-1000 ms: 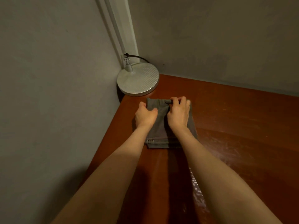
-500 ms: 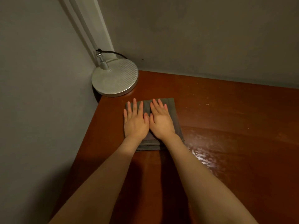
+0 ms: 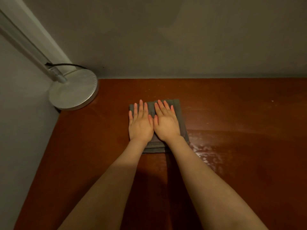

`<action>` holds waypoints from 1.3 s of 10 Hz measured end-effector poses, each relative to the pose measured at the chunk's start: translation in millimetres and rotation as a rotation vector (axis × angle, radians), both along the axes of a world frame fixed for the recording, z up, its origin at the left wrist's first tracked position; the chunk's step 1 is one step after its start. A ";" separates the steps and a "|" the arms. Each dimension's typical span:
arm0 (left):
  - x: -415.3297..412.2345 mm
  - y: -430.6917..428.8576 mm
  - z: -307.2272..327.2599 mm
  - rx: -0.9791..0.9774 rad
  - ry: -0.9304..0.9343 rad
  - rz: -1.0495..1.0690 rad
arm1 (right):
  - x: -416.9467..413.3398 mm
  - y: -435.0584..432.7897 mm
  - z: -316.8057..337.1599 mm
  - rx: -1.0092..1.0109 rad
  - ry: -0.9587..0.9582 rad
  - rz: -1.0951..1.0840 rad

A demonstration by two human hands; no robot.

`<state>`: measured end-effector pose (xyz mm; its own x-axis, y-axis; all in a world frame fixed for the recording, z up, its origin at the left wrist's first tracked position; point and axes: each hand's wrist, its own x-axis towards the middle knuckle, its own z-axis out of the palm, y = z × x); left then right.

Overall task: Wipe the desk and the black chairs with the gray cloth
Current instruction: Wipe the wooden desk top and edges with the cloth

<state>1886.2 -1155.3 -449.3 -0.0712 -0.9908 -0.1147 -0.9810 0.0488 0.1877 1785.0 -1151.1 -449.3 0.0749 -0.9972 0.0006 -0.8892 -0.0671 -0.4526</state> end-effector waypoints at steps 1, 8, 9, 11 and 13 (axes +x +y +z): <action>-31.9 0.8 2.1 0.006 -0.006 -0.038 | -31.5 6.8 -1.1 -0.008 -0.009 -0.039; -278.3 48.2 1.8 -0.006 0.035 -0.361 | -271.5 81.4 -0.1 -0.016 0.006 -0.375; -311.9 58.0 2.2 -0.007 0.044 -0.415 | -302.7 97.4 -1.1 -0.013 0.013 -0.436; -346.8 72.2 2.2 0.031 0.044 -0.478 | -334.4 114.9 -1.2 -0.006 0.028 -0.505; -336.3 65.9 15.6 0.080 0.231 -0.460 | -340.6 108.9 11.0 0.000 0.044 -0.578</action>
